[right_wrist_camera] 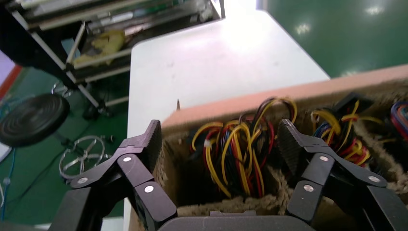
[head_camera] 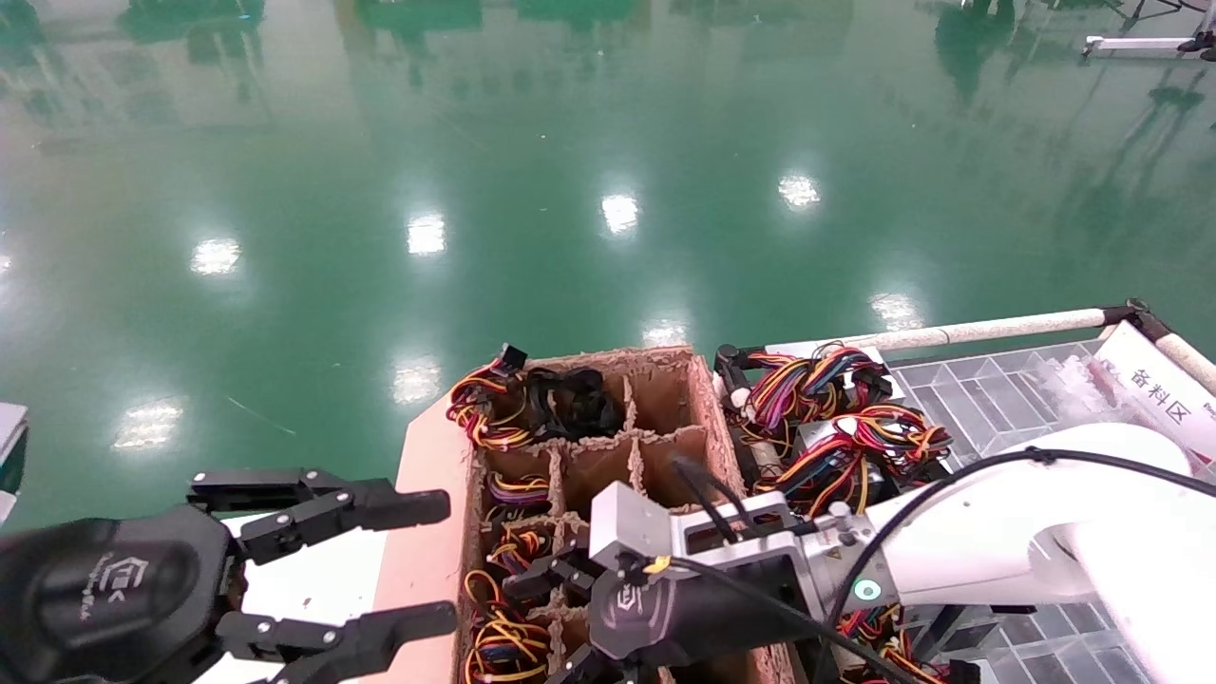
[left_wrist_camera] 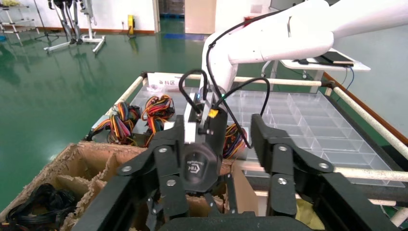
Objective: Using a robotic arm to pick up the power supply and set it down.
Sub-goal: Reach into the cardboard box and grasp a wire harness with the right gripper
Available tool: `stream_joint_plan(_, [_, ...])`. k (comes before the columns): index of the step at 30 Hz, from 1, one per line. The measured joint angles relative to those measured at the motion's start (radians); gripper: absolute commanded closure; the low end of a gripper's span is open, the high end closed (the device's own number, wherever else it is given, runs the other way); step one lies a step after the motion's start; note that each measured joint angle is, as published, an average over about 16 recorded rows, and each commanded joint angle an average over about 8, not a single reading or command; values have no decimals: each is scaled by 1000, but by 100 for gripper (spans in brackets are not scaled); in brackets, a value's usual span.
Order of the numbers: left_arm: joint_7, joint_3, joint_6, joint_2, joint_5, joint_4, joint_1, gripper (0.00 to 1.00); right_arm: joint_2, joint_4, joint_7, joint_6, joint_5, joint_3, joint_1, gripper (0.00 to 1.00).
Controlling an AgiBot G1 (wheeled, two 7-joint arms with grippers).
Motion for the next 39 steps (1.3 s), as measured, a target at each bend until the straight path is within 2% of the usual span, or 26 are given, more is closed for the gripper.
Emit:
stream_joint_plan(19, [0,0,0,0,0,0,0,0,-46,-147,-75,20,-37,-39,33,100])
stream_joint_plan(39, [0,0,0,0,0,0,0,0,-19,-167,-63,-12,16,-15,19,100])
